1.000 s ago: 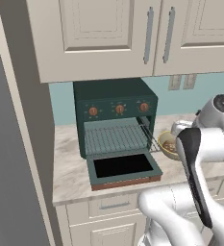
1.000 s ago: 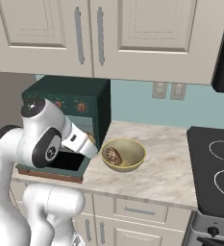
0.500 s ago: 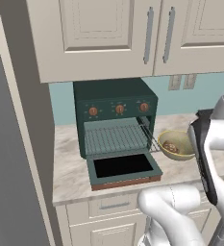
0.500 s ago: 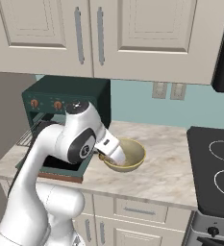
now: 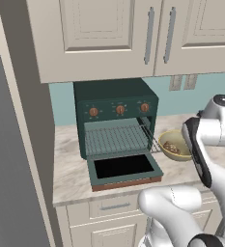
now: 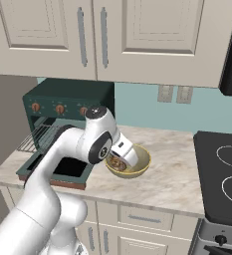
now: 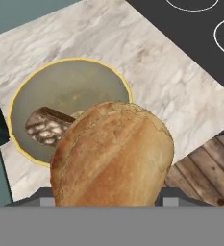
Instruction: Pick up the heated bread from the toaster oven and place it in the bowl. Then move the bread bowl to the dining counter.
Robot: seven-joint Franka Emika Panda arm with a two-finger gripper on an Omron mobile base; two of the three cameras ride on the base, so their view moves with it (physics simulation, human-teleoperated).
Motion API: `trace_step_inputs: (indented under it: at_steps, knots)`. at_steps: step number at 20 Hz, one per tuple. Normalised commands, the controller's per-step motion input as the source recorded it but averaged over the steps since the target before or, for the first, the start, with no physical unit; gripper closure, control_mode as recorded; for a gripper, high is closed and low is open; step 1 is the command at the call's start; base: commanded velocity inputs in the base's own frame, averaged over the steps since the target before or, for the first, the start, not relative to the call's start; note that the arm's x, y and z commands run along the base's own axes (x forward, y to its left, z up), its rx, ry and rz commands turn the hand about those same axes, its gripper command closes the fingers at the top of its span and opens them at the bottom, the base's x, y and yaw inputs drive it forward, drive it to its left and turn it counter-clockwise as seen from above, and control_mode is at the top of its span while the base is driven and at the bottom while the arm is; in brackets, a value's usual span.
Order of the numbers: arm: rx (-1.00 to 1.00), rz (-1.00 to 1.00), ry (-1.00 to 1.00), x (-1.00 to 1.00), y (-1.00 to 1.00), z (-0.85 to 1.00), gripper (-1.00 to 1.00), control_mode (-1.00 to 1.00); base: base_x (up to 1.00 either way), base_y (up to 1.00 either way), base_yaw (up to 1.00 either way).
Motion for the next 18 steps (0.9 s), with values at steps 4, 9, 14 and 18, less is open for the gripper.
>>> trace_step_inputs:
  at_steps: [4, 9, 14, 18]
  knots:
    - [0.00, 0.00, 0.02, 0.52, 0.00, -0.39, 1.00, -1.00, 0.00, 0.00, 0.00]
    - [0.01, 0.00, 0.02, 0.50, -0.06, -0.61, 1.00, -1.00, 0.00, 0.00, 0.00]
    - [0.02, 0.00, 0.00, 0.54, -0.18, -0.36, -1.00, -1.00, 0.00, 0.00, 0.00]
    - [0.05, 0.00, 0.01, 0.44, -0.06, 0.00, -1.00, -1.00, 0.00, 0.00, 0.00]
